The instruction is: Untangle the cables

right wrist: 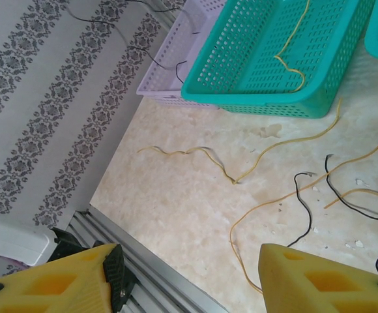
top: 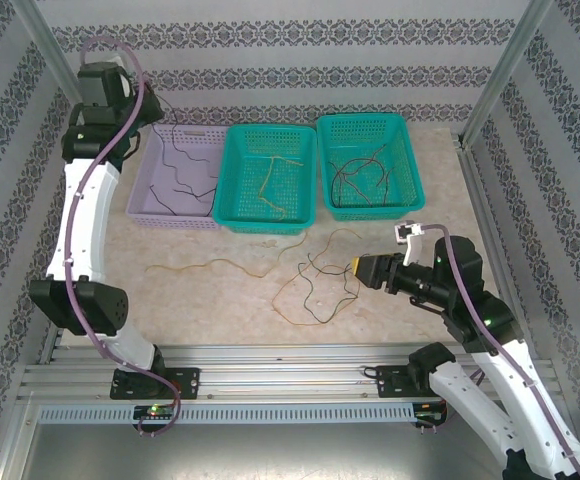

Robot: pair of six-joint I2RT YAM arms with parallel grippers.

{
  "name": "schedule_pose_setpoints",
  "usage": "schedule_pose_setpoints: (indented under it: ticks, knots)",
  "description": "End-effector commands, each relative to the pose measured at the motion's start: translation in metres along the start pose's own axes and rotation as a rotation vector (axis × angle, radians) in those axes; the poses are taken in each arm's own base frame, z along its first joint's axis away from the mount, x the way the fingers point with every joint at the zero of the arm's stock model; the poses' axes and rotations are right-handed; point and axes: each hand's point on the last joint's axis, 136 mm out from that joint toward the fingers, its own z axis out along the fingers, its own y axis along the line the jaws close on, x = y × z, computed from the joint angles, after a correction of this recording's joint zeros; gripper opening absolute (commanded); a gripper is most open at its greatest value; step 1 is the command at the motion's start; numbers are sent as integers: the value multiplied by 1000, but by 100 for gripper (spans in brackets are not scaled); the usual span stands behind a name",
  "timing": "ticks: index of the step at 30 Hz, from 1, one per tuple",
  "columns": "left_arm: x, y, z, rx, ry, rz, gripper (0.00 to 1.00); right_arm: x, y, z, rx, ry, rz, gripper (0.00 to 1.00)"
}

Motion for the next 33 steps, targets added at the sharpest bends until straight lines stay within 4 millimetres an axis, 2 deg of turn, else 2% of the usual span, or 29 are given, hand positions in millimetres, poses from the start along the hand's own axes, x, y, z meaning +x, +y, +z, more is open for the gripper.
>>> schedule_pose_setpoints:
  ticks: [1, 6, 12, 18, 21, 25, 29, 33]
  knots:
    - [-29, -5, -19, 17, -94, -26, 0, 2, 6, 3, -31, 12, -14, 57]
    - [-21, -3, -10, 18, -72, -27, 0, 5, 3, 6, -26, 20, -12, 57]
    - [0, 4, 21, 14, -1, -31, 0, 15, 0, 14, -33, 44, -8, 58]
    - [23, 19, 55, -32, 67, -21, 0, 32, -18, 27, 24, 82, -14, 62]
    - [41, 27, 73, -48, 108, -27, 0, 43, -37, 35, 88, 101, 5, 62]
    - [69, 40, 94, -66, 160, -49, 0, 56, -77, 43, 258, 140, 40, 64]
    - [103, 49, 116, -72, 245, -65, 0, 71, -109, 47, 391, 186, 66, 64]
    - [136, 60, 135, -89, 336, -81, 0, 83, -126, 56, 447, 225, 96, 65]
